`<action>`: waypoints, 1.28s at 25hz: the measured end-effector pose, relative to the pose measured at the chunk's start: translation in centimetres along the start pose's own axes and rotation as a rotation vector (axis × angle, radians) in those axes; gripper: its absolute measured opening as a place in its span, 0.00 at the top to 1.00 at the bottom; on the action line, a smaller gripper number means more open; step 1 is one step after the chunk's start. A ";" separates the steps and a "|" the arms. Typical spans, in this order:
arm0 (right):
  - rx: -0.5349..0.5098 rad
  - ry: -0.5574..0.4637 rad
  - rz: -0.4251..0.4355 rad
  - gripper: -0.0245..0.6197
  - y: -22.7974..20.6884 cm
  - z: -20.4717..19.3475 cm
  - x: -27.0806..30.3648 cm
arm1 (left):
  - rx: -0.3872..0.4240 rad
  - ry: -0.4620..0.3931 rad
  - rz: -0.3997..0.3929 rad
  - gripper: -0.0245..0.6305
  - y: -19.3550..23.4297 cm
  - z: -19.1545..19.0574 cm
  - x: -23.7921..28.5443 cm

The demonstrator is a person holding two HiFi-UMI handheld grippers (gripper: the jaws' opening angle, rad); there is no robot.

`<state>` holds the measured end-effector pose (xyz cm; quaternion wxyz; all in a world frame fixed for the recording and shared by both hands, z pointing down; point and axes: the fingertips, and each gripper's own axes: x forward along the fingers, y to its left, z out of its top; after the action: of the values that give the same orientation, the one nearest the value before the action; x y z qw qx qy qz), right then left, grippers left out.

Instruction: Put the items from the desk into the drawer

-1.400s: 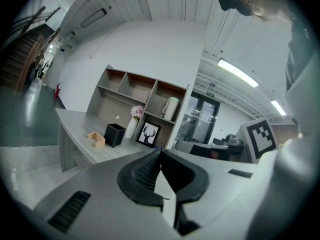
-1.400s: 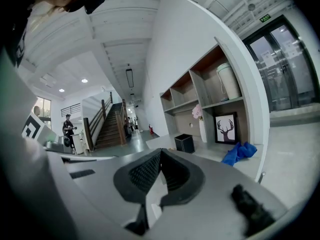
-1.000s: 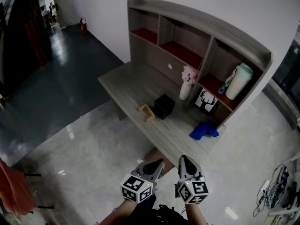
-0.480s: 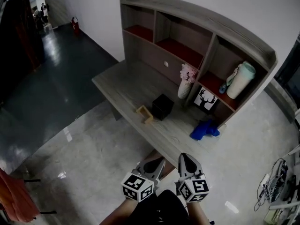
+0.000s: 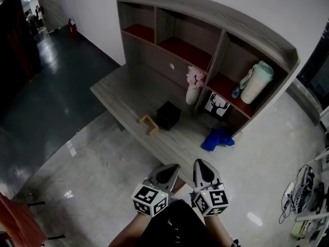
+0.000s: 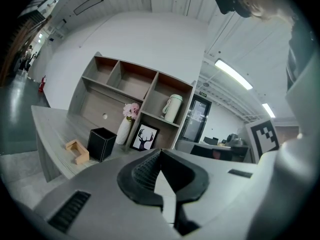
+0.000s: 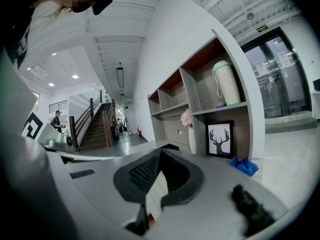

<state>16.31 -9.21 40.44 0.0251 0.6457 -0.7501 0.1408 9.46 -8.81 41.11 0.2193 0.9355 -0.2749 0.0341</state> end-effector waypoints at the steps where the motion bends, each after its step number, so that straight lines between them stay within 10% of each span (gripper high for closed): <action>1: 0.000 0.002 -0.003 0.94 -0.4 0.3 0.0 | 0.001 0.002 -0.001 0.95 -0.1 0.2 0.5; 20: 0.064 -0.016 -0.134 0.94 -10.1 0.8 0.5 | 0.002 0.094 -0.111 0.95 -3.3 -1.5 9.9; 23: 0.090 -0.006 -0.161 0.77 -11.9 0.3 0.6 | 0.006 0.105 -0.121 0.95 -3.5 -1.9 11.3; 32: 0.151 0.032 -0.248 0.66 -16.2 -2.5 2.0 | 0.015 0.140 -0.118 0.95 -2.6 -3.8 14.5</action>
<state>31.39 -12.58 46.15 0.0055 0.7310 -0.6515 0.2030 23.35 -12.51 46.19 0.2328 0.9469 -0.2032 0.0884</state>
